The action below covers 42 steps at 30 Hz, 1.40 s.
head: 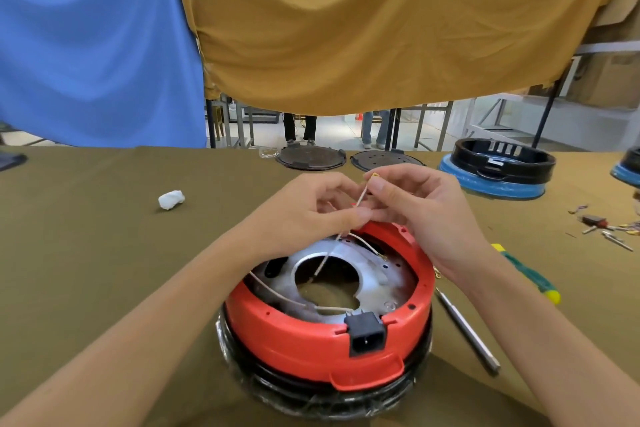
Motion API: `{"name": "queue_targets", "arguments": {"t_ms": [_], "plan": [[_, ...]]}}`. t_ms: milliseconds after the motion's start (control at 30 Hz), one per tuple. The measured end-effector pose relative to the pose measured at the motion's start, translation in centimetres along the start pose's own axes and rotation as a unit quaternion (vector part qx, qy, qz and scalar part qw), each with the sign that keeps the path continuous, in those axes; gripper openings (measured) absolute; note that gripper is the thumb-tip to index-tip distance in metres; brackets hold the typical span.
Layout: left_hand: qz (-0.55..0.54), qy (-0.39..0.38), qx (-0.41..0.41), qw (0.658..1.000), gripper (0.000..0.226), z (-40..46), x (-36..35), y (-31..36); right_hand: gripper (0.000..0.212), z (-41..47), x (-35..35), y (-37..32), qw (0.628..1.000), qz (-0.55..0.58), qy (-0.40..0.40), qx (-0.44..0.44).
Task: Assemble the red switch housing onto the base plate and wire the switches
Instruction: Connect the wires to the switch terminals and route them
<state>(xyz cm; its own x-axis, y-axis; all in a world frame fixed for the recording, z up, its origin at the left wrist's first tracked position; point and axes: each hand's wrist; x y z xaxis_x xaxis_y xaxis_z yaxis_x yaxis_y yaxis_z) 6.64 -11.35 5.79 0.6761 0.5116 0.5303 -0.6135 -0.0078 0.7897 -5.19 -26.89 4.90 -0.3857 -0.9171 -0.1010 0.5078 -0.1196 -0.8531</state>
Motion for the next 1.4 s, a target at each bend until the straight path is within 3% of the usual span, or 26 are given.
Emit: {"name": "queue_targets", "arguments": {"t_ms": [167, 333, 467, 600, 700, 767, 867, 1000, 1133, 1267, 1400], "plan": [[0.000, 0.045, 0.003, 0.999, 0.014, 0.0, 0.3, -0.1, 0.009, 0.2, -0.1, 0.2, 0.999, -0.024, 0.029, 0.001], [0.138, 0.090, -0.035, 0.986, 0.010, -0.1, 0.3, -0.2, 0.010, 0.2, 0.1, 0.6, 0.997, -0.060, 0.053, -0.006], [0.215, 0.115, -0.086, 0.966, 0.010, -0.3, 0.2, 0.2, 0.016, 0.0, 0.1, 0.4, 0.994, -0.109, 0.014, -0.008], [0.261, 0.102, -0.047, 0.959, 0.012, -0.3, 1.4, 0.0, 0.018, 0.2, 0.4, 0.5, 0.978, -0.201, 0.047, -0.010], [0.298, 0.067, 0.008, 0.952, 0.015, -0.4, 2.9, -0.6, 0.046, 0.2, 0.7, 0.8, 0.940, -0.323, -0.044, -0.101], [0.332, 0.058, 0.032, 0.941, 0.017, -0.4, 3.5, -0.9, 0.058, 0.1, 0.7, 0.7, 0.927, -0.320, -0.103, -0.168], [0.351, 0.050, 0.047, 0.934, 0.013, -0.4, 3.8, -1.2, 0.067, 0.1, 0.5, 0.5, 0.926, -0.313, -0.082, -0.195], [0.348, 0.037, 0.030, 0.936, 0.009, -0.6, 4.0, -1.1, 0.056, -0.6, -1.0, 1.3, 0.940, -0.259, 0.023, -0.219], [0.327, 0.037, 0.021, 0.944, 0.012, -0.6, 4.4, -0.8, 0.024, -1.1, -1.7, 1.5, 0.925, -0.297, -0.001, -0.238], [0.301, 0.002, 0.028, 0.953, 0.012, -0.7, 4.8, -0.9, 0.028, -0.7, -1.5, 1.1, 0.943, -0.286, 0.012, -0.170], [0.284, -0.021, 0.022, 0.958, 0.014, -0.7, 4.4, -0.9, 0.038, -1.0, -2.3, 1.2, 0.954, -0.239, -0.064, -0.172]]}}
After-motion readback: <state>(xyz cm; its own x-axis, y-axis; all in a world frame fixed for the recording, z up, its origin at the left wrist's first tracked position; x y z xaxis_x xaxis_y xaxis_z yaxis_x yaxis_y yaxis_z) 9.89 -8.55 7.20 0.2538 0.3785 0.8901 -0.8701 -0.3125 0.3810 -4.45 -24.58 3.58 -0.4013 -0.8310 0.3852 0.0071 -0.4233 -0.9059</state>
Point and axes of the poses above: each hand's wrist, its own z-axis towards the middle knuckle, its own x-axis out of the back of the hand, y = z × x, and after that the axes turned 5 degrees about x, right-handed
